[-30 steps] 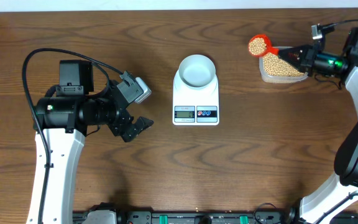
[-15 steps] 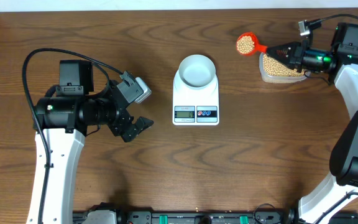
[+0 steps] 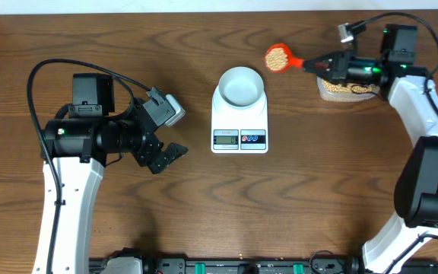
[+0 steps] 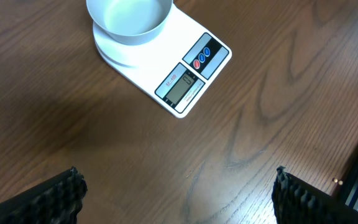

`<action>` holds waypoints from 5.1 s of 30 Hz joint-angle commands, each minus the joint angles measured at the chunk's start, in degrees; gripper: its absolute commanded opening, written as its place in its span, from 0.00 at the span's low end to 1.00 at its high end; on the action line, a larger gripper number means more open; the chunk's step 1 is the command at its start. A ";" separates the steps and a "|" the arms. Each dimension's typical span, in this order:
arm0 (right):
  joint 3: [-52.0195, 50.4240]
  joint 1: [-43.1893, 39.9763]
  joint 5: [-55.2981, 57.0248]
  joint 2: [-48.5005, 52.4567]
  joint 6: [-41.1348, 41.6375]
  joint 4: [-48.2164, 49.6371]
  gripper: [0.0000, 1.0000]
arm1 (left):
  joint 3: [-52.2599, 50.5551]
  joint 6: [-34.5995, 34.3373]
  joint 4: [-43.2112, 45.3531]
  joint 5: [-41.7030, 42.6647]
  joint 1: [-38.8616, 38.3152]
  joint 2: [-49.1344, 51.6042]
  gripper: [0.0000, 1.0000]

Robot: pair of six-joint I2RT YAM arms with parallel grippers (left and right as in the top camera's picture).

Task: Scoop item into bowl and weigh 50g on scale
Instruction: 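Lift the filled scoop and carry it left over the bowl, then tilt the scoop with the right gripper to pour beans into bowl, then tilt the red scoop with the right gripper to pour beans into bowl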

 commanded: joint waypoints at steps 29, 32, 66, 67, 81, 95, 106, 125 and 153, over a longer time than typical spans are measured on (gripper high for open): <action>-0.26 7.96 5.88 0.79 -19.47 -3.96 0.01 | 1.16 0.98 -0.20 -0.46 0.20 0.33 0.98; -0.26 8.61 8.92 0.79 -20.28 -4.66 0.01 | 1.16 0.98 -0.20 -0.46 0.20 0.33 0.98; -0.26 9.05 11.30 0.79 -30.71 -4.76 0.01 | 1.16 0.98 -0.20 -0.46 0.20 0.33 0.98; -0.26 9.05 11.30 0.79 -30.80 -4.76 0.01 | 1.16 0.98 -0.17 -0.46 0.20 0.33 0.98; -0.26 9.40 15.56 0.79 -30.80 -3.45 0.01 | 1.16 0.98 -0.20 -0.48 0.20 0.33 0.98; -0.26 11.52 17.03 0.79 -33.33 -0.48 0.01 | 1.16 0.98 -0.20 -0.46 0.20 0.33 0.98; -0.26 11.52 13.27 0.79 -33.33 -0.79 0.01 | 1.16 0.98 -0.20 -0.46 0.20 0.33 0.98; -0.26 11.26 12.68 0.70 -34.05 0.35 0.01 | 1.16 0.98 -0.20 -0.46 0.20 0.33 0.98; -0.26 11.30 11.10 -0.02 -35.67 1.38 0.01 | 1.16 0.98 -0.20 -0.46 0.20 0.33 0.98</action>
